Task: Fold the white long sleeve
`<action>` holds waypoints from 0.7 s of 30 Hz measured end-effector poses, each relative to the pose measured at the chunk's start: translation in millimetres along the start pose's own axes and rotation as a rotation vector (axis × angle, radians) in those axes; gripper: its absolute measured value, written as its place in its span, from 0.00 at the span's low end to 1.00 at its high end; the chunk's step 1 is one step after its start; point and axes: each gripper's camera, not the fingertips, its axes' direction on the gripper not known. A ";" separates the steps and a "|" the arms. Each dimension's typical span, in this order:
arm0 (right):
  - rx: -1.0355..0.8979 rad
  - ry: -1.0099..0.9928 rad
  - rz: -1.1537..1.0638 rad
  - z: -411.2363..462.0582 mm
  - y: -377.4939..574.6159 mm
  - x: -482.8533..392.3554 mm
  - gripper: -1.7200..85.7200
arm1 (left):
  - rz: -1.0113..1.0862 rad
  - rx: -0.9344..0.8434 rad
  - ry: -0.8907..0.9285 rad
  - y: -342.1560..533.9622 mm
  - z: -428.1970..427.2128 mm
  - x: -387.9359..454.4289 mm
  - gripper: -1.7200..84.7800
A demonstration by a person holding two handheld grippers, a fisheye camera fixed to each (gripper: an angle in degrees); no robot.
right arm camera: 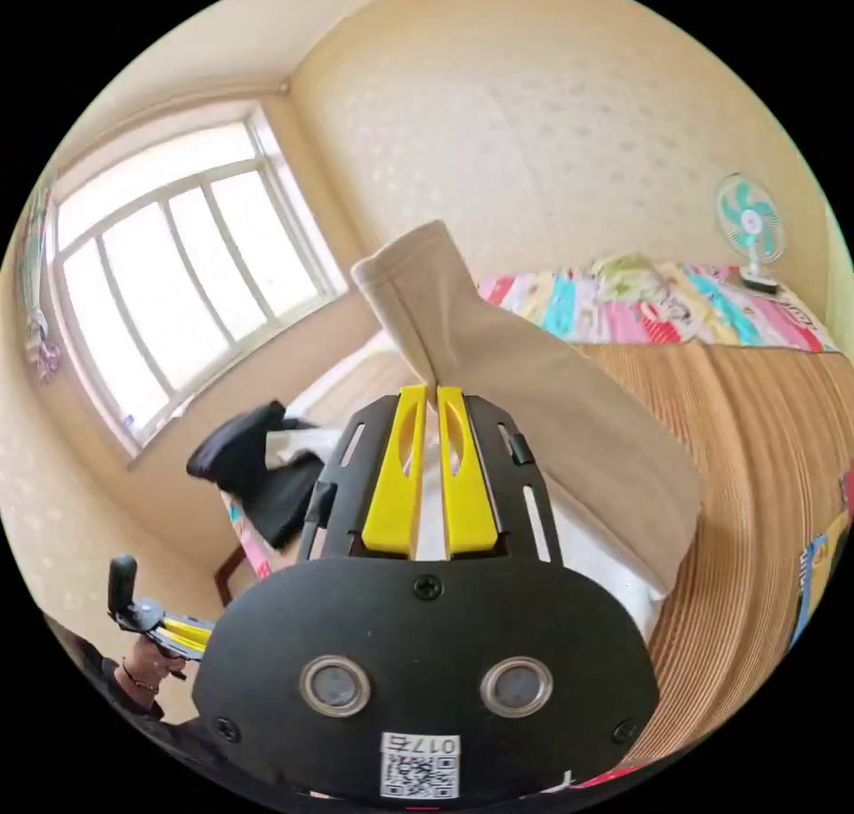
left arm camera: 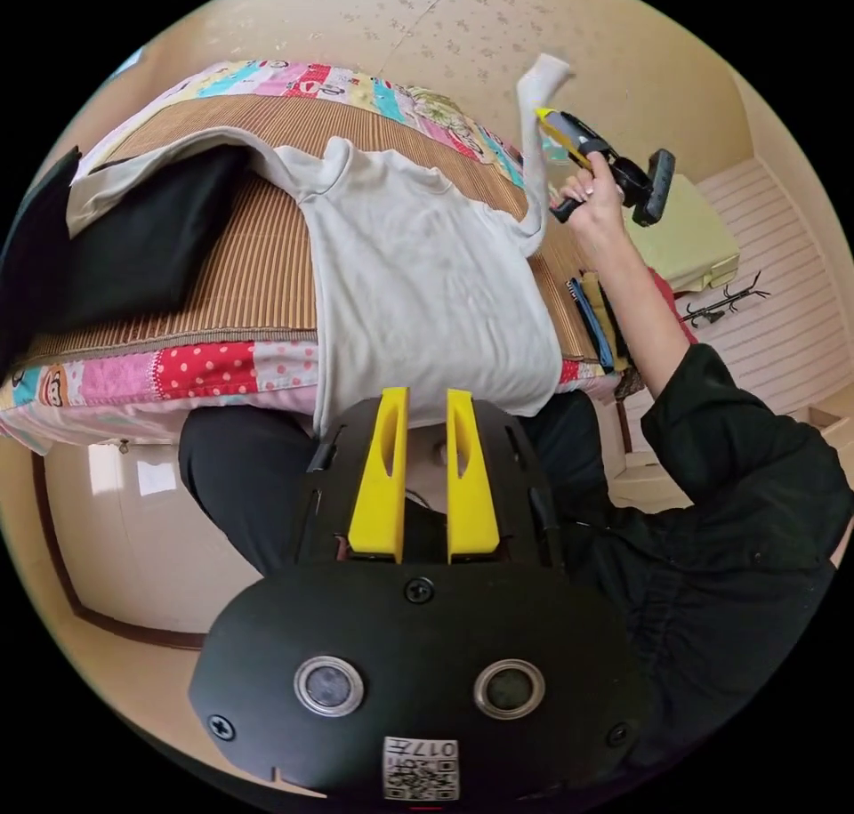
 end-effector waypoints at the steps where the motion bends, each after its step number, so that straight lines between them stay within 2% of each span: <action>1: -0.257 -0.005 -0.049 72.0 23.8 -6.7 0.07 | -0.017 0.024 0.022 -2.5 -3.2 -3.9 0.11; 2: -0.495 0.022 -0.101 132.0 59.9 -10.4 0.07 | -0.035 0.051 0.053 -6.3 -9.8 -10.2 0.12; 3: -0.549 0.054 -0.113 147.3 78.7 -11.0 0.08 | -0.043 0.066 0.070 -8.7 -14.9 -14.5 0.13; 4: -0.338 0.050 -0.157 123.5 101.9 -18.6 0.08 | -0.066 0.104 0.095 -14.6 -29.1 -26.1 0.13; 5: -0.283 0.060 -0.171 107.0 113.3 -24.3 0.08 | -0.102 0.158 0.104 -20.8 -48.1 -42.1 0.15; 7: -0.365 0.092 -0.143 96.5 122.5 -27.2 0.08 | -0.170 0.262 0.110 -30.9 -78.8 -73.7 0.16; 10: -0.240 0.149 -0.199 52.8 158.6 -26.3 0.09 | -0.330 0.436 0.153 -57.6 -121.2 -148.0 0.18; 12: -0.178 0.188 -0.127 33.9 184.4 -5.5 0.08 | -0.440 0.556 0.163 -74.4 -140.3 -193.0 0.18; 14: -0.233 0.060 0.090 33.0 211.7 45.2 0.06 | -0.596 0.663 0.143 -100.0 -148.8 -242.2 0.18; 15: -0.228 -0.005 0.131 33.5 217.8 57.8 0.06 | -0.640 0.668 0.142 -107.4 -146.0 -253.3 0.18; 17: -0.167 -0.144 0.276 27.9 232.3 94.3 0.05 | -0.856 0.712 0.185 -123.1 -122.4 -292.8 0.19; 21: -0.171 -0.170 0.282 33.9 237.7 99.8 0.03 | -1.071 0.825 0.419 -119.0 -75.8 -337.2 0.18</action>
